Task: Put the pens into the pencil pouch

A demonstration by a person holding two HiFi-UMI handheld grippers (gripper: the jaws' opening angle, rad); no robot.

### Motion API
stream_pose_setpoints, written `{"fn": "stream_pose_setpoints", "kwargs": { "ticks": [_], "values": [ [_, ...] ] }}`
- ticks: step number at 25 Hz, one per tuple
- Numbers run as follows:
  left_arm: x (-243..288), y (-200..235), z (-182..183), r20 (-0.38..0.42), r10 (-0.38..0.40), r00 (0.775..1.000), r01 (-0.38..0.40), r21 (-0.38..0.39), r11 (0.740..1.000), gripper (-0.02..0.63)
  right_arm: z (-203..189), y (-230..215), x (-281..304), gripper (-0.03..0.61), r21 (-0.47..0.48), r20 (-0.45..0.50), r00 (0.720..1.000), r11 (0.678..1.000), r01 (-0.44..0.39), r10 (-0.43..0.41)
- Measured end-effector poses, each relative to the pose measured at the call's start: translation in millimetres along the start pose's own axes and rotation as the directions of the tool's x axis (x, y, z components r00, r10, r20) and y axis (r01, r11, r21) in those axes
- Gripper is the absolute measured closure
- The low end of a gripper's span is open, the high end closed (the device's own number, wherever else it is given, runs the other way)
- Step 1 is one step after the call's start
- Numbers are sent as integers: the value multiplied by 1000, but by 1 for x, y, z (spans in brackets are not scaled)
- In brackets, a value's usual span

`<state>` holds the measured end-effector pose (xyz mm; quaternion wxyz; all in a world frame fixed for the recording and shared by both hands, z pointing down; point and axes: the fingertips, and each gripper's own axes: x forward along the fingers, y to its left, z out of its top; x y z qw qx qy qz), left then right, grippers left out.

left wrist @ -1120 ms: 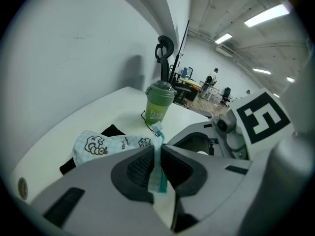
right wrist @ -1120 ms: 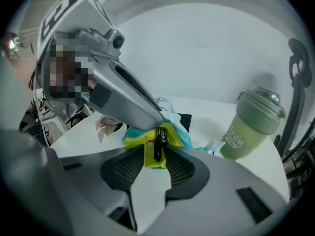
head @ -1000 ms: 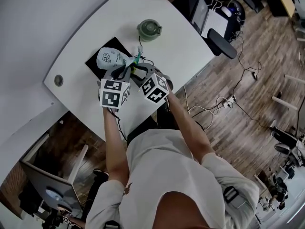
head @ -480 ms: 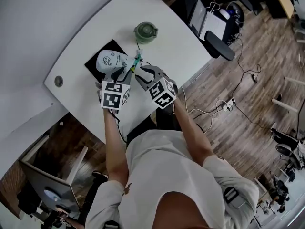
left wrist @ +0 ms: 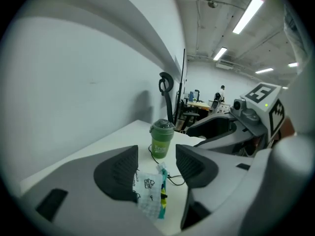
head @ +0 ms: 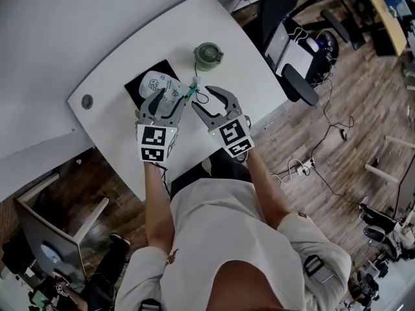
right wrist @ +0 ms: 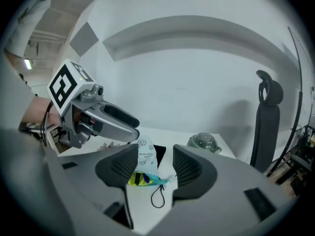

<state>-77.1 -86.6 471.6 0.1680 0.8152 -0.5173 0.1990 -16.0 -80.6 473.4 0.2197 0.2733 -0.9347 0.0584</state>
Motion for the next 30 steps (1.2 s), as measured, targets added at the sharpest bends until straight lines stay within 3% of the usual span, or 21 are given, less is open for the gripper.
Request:
{"fn": "stream_pose_setpoints", "kwargs": {
  "ticks": [3, 7, 13, 24, 30],
  "values": [
    [-19, -1, 24, 101, 60, 993, -62, 14, 998, 340, 29, -5, -17, 347, -9, 108, 994, 1000, 5, -4],
    [-47, -2, 54, 237, 161, 958, -165, -1, 986, 325, 58, -14, -38, 347, -29, 207, 978, 999, 33, -26],
    [-75, -6, 69, 300, 239, 924, -246, -15, 969, 310, 78, -11, -55, 347, -54, 246, 969, 998, 17, -3],
    [-100, -4, 84, 370, 234, 899, -252, 0, 968, 310, 103, -9, -68, 347, -84, 287, 957, 994, 65, -38],
    [-123, -9, 86, 377, 200, 904, -223, 20, 975, 316, 104, 5, -84, 347, -63, 258, 961, 991, 117, -97]
  ]
}}
